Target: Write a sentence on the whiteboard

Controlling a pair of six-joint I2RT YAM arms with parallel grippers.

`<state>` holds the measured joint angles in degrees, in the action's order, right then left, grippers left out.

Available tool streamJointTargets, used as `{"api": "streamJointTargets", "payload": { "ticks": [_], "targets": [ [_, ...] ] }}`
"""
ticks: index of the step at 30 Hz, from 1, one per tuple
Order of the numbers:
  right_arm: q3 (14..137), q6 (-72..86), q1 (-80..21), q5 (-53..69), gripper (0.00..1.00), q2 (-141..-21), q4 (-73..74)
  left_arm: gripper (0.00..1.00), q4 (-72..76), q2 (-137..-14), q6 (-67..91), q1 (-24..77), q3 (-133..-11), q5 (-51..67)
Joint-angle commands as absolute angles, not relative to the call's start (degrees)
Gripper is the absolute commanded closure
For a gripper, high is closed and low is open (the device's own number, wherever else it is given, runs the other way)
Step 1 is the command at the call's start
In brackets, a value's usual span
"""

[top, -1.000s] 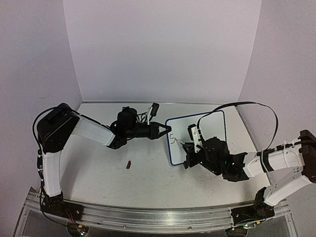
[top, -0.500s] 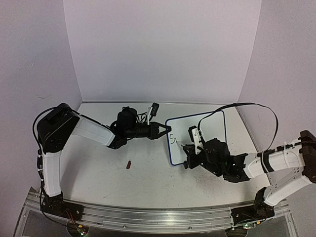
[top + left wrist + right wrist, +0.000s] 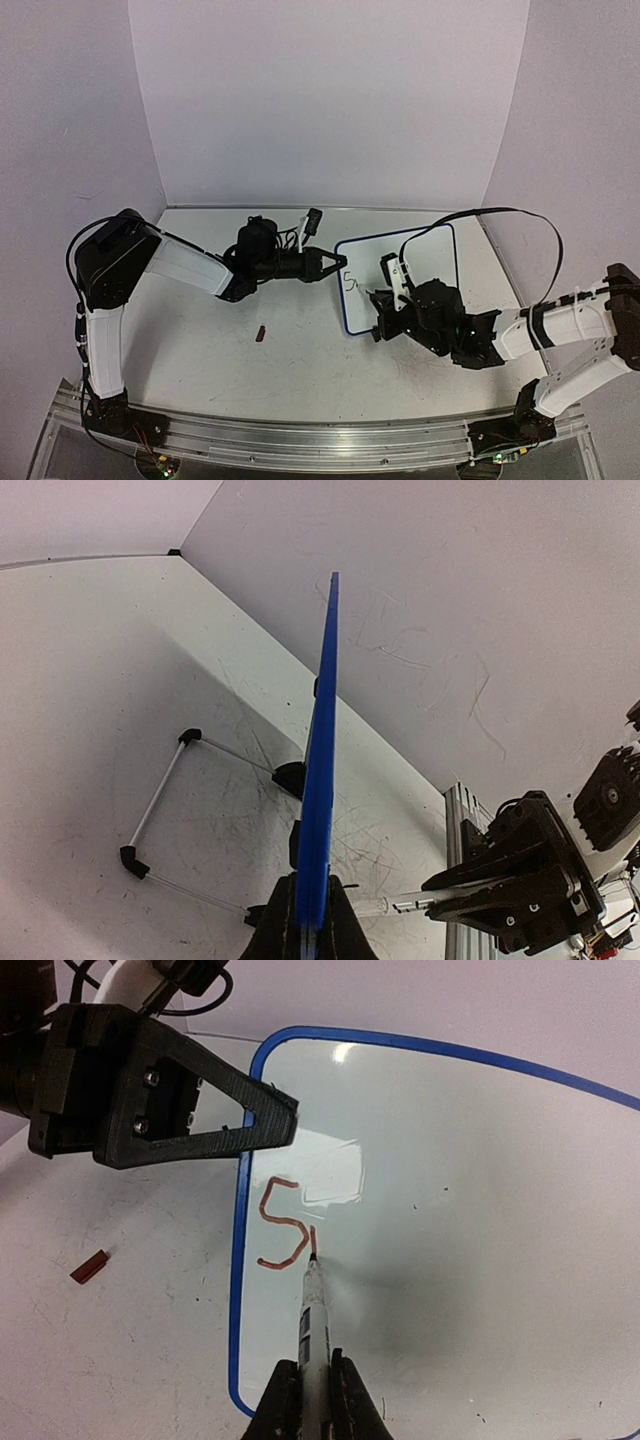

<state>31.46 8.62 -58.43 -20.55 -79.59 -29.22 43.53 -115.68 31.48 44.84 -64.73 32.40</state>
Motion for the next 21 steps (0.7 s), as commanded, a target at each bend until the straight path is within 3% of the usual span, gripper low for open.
{"api": "streamJointTargets", "payload": {
  "ticks": [1, 21],
  "targets": [
    [34.3, 7.5, -58.2, -22.8, 1.0, -80.7, -31.3, 1.0, 43.1, -113.3, 31.8, 44.8, -63.8, 33.0],
    [34.5, 8.1, -57.9, -26.1, 1.0, -80.4, -31.4, 1.0, 43.1, -113.3, 31.8, 44.8, -63.7, 33.0]
  ]
}}
